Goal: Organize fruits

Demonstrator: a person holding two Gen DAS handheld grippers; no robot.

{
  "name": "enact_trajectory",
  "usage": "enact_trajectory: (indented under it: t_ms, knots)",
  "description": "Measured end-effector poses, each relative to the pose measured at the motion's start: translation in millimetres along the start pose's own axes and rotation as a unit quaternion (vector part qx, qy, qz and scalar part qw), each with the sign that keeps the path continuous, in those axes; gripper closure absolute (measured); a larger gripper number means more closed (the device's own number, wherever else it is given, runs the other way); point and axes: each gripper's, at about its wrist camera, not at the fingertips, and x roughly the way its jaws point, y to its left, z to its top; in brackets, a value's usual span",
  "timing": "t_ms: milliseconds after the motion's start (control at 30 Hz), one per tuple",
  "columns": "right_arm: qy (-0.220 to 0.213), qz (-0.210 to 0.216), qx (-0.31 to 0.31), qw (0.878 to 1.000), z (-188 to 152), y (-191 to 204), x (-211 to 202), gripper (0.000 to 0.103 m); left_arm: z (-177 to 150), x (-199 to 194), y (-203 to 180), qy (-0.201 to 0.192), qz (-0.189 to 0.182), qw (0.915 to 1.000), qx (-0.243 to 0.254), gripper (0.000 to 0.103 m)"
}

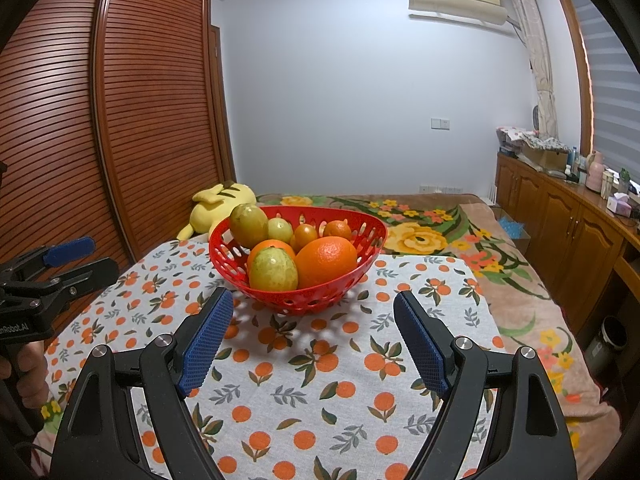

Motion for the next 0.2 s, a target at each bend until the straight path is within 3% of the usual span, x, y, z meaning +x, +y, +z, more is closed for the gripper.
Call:
enact_trajectory:
  t_ms: [200]
  knots:
    - [0.001, 0.0, 0.0, 1.0, -0.3, -0.1, 0.0, 0.019, 0.3, 0.0, 0.1, 0.0, 0.0, 1.0, -0.002, 0.014]
